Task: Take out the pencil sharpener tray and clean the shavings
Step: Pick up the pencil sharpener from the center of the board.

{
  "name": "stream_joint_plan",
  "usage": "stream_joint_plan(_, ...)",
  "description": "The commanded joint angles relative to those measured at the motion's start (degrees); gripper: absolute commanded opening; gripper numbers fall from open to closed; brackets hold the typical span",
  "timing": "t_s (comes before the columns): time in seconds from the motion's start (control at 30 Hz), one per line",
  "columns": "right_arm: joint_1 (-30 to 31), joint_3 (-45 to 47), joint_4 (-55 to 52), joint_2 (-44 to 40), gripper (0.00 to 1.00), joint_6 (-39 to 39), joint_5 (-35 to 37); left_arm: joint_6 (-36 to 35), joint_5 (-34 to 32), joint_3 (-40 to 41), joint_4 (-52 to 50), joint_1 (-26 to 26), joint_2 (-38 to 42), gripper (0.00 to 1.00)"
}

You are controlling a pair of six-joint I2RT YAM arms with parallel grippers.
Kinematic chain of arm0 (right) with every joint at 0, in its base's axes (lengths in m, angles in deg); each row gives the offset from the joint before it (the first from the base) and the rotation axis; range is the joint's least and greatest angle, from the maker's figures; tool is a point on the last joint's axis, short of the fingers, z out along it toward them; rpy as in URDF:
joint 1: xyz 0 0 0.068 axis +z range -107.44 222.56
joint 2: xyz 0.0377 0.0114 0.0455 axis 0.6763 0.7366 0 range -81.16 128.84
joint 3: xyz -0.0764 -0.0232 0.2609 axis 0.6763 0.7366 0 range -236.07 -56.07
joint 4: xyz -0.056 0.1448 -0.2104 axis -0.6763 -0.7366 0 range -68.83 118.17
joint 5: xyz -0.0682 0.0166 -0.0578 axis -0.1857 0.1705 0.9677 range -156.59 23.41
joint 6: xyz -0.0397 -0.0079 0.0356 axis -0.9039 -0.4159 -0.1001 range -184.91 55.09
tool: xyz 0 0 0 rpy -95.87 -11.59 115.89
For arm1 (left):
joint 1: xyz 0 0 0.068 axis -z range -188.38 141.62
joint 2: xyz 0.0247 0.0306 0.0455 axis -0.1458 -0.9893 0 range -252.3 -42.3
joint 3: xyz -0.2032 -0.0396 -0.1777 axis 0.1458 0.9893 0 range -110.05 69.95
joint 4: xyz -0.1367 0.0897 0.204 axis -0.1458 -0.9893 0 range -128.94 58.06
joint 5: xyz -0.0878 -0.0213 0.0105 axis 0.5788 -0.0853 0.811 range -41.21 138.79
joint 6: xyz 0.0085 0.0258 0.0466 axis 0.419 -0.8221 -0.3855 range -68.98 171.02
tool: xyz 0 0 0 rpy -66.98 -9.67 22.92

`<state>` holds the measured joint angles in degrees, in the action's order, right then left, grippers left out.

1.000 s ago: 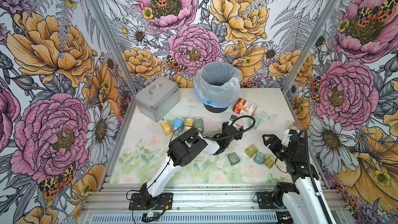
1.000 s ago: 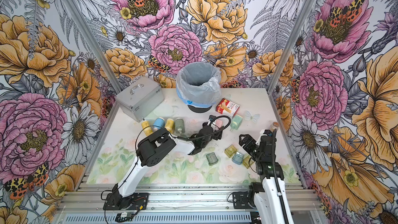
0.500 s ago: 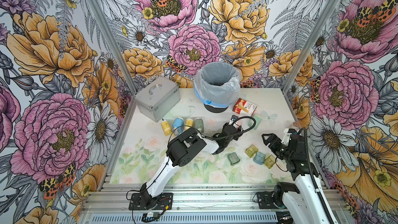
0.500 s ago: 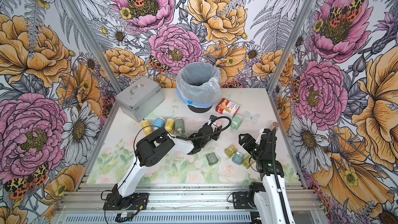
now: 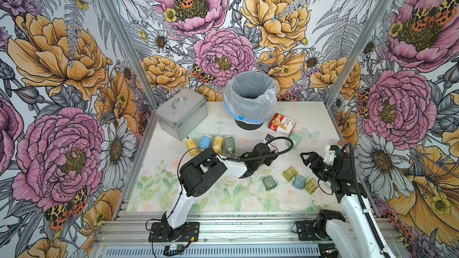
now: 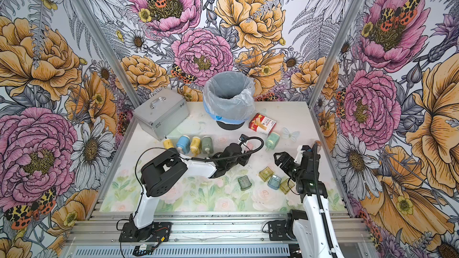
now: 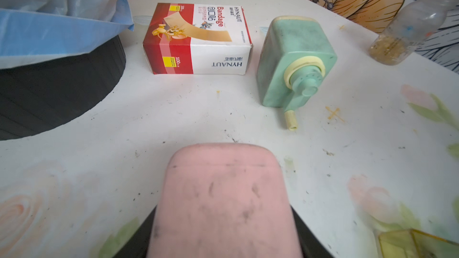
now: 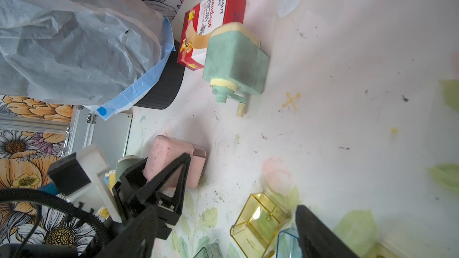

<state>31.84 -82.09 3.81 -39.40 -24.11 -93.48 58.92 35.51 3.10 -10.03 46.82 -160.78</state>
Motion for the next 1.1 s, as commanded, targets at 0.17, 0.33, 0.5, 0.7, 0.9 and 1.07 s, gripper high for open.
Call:
stream_joint_plan(0.17,-0.6,-2.3,1.1,2.3,0.88,-2.6,-5.5,-0.6,6.2,1.8,-7.0,-0.2,8.7,0.28)
stream_joint_plan(0.33,-0.6,-2.7,1.0,4.4,0.88,-4.7,-9.0,-0.6,8.6,2.8,-11.5,-0.2,13.2,0.24)
stream_joint_plan(0.5,-0.7,-3.0,0.9,5.8,0.88,-4.9,-10.7,-0.6,15.3,3.6,-17.5,-0.5,18.4,0.21)
stream_joint_plan(0.7,-0.6,-2.2,1.0,4.7,0.88,-4.5,-12.0,0.2,17.9,3.3,-24.7,-0.6,22.1,0.19)
stream_joint_plan(0.9,-0.6,-2.0,0.9,5.5,0.86,-4.7,-14.4,0.5,24.7,3.9,-27.7,-1.5,26.0,0.17)
stream_joint_plan(1.07,-0.2,-2.0,0.9,5.7,0.86,-4.9,-16.8,0.6,29.0,3.6,-31.7,-2.1,28.9,0.17)
